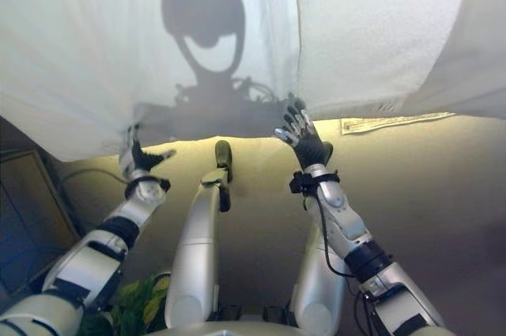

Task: Make the bed neatly

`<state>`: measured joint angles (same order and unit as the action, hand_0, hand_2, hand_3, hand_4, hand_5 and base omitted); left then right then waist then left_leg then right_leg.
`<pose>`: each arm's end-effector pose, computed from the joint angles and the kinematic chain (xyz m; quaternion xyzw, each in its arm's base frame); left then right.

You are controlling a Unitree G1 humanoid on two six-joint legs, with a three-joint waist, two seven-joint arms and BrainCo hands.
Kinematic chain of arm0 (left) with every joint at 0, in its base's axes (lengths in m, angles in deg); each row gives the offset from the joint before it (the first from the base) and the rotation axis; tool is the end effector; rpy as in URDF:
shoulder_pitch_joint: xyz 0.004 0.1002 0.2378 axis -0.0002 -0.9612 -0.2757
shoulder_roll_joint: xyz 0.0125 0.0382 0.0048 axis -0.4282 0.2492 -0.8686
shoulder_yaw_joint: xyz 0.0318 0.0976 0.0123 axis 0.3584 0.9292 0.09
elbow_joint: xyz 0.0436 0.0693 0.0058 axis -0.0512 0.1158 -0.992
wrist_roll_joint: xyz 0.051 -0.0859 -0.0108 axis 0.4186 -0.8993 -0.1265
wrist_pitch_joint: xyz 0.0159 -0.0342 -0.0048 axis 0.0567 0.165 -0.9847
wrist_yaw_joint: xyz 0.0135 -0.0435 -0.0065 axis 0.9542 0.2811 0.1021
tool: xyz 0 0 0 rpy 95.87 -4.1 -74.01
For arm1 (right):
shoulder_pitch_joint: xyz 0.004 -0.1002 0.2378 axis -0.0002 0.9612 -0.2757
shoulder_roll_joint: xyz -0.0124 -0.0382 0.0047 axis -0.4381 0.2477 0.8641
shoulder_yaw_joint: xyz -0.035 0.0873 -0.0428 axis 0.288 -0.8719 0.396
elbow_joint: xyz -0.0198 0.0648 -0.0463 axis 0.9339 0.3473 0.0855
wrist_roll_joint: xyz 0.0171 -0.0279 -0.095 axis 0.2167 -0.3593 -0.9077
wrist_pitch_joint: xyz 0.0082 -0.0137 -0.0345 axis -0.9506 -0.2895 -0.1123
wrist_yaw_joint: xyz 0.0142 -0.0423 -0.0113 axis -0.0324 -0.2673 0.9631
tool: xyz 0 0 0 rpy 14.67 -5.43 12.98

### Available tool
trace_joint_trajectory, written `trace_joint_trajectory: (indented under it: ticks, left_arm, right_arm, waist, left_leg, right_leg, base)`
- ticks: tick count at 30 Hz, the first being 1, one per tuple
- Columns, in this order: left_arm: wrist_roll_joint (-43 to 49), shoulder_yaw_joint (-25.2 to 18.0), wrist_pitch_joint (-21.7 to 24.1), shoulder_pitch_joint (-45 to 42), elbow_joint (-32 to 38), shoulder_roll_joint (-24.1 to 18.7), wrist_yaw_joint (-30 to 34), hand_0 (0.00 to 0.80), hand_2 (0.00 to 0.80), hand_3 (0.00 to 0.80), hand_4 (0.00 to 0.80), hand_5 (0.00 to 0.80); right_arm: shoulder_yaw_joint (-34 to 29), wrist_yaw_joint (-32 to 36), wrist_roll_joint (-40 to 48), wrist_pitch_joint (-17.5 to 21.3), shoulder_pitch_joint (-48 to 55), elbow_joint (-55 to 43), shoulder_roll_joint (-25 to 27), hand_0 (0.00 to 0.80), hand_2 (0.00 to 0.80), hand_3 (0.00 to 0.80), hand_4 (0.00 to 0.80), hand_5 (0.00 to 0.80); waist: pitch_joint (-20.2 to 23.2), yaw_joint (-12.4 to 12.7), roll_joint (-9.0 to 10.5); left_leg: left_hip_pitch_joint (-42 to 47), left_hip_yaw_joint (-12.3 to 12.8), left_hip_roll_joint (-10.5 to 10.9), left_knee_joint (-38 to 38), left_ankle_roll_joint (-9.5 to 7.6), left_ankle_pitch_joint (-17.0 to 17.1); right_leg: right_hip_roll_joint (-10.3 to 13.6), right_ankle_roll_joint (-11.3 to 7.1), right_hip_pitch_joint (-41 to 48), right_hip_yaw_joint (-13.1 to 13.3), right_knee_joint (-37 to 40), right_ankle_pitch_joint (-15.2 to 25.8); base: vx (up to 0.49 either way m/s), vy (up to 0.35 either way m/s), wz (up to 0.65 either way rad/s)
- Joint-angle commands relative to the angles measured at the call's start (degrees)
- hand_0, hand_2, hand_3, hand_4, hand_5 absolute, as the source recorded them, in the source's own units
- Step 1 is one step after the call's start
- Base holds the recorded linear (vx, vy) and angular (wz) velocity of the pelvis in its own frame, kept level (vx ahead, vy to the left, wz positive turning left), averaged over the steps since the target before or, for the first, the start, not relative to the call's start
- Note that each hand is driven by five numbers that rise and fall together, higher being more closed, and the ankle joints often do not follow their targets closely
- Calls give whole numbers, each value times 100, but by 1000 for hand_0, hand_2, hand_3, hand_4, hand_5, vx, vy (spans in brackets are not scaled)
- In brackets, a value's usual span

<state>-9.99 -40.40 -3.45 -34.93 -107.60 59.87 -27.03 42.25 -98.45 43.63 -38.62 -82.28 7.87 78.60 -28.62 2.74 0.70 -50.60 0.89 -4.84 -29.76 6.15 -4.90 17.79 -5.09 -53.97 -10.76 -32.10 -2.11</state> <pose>0.2586 0.2226 -0.0146 0.3745 0.1584 0.2408 0.8813 0.2458 -0.1334 0.0777 0.1841 -0.0425 0.1053 0.9763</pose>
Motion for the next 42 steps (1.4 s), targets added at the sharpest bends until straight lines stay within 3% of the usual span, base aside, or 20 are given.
trace_joint_trajectory:
  ticks: [1, 7, 12, 16, 19, 20, 27, 34, 37, 42]
  left_arm:
    - [-149, -444, -162, -1041, -429, 17, 319, 0, 0, 0, 0, 0]
    - [9, -653, -145, -1483, -509, -95, 419, 0, 0, 0, 0, 0]
    - [-372, -1091, 723, -1634, -314, -306, 373, 0, 0, 0, 0, 0]
    - [-746, -1435, 1543, -1750, 54, -452, 906, 0, 0, 0, 0, 0]
    - [-1300, -1631, 1787, -1894, 412, -389, 1716, 0, 0, 0, 0, 0]
    - [-1585, -1680, 1830, -1915, 474, -349, 2067, 0, 0, 0, 0, 0]
    - [-3336, -2232, 1825, -2359, 1012, -30, 3865, 0, 0, 0, 0, 0]
    - [-3665, -2579, 1544, -2911, 2058, 372, 4901, 0, 0, 0, 0, 0]
    - [-3534, -2557, 1516, -3117, 2404, 471, 5266, 0, 0, 0, 0, 0]
    - [-3506, -2467, 1340, -3378, 3016, 442, 5598, 0, 0, 0, 0, 0]
  right_arm:
    - [-136, 178, -87, 403, 398, -766, 0, 0, 0, 0, 0, 0]
    - [-319, 418, 49, 387, 741, -970, 89, 0, 0, 0, 0, 0]
    - [-447, 663, 163, 329, 1043, -968, 135, 0, 0, 0, 0, 0]
    - [-574, 572, -184, 183, 1291, -755, 104, 0, 0, 0, 0, 0]
    - [-701, 542, -459, 98, 1434, -413, 38, 0, 0, 0, 0, 0]
    - [-765, 567, -495, 78, 1450, -321, 8, 0, 0, 0, 0, 0]
    - [-1270, 584, -1148, -97, 1829, 156, -285, 0, 0, 0, 0, 0]
    - [-1715, 789, -1179, 23, 2258, 648, -683, 0, 0, 0, 0, 0]
    - [-1891, 742, -628, 142, 2271, 843, -951, 0, 0, 0, 0, 0]
    - [-1790, 1109, -841, -211, 2204, 1145, -1049, 0, 0, 0, 0, 0]
  waist:
    - [-117, 360, 68]
    - [-117, 411, 43]
    - [-114, 473, -42]
    - [199, 497, -104]
    - [493, 530, -117]
    - [565, 520, -93]
    - [1168, 563, -21]
    - [1827, 727, 13]
    - [2041, 801, 34]
    - [2235, 922, 45]
  left_leg:
    - [8, -29, 271, 431, -423, 551]
    - [710, 58, 222, 667, -423, 530]
    - [1758, 146, 225, 986, -395, 497]
    - [2317, 159, 281, 1200, -381, 457]
    - [2689, 120, 321, 1374, -392, 440]
    - [2732, 130, 354, 1454, -431, 585]
    - [3626, 30, 291, 2120, -346, 702]
    - [4232, -7, 217, 2661, -273, 874]
    - [4419, -11, 220, 2755, -287, 877]
    - [4677, 66, 218, 2887, -301, 841]
  right_leg:
    - [248, -734, 192, -286, 326, 962]
    - [300, -702, 781, -386, 341, 872]
    - [391, -680, 1692, -442, 490, 729]
    - [399, -667, 2269, -482, 759, 679]
    - [362, -657, 2699, -495, 995, 674]
    - [366, -572, 2802, -557, 1146, 816]
    - [90, -552, 3924, -696, 1894, 752]
    - [-175, -532, 4791, -849, 2475, 686]
    - [-225, -528, 5011, -878, 2653, 726]
    - [-288, -551, 5276, -904, 2894, 736]
  base:
    - [14, -61, 17]
    - [29, -60, 13]
    - [77, -58, 12]
    - [107, -63, 6]
    - [105, -78, 6]
    - [42, -89, 13]
    - [138, -101, 3]
    - [154, -94, 3]
    - [102, -63, 7]
    - [14, -20, 0]
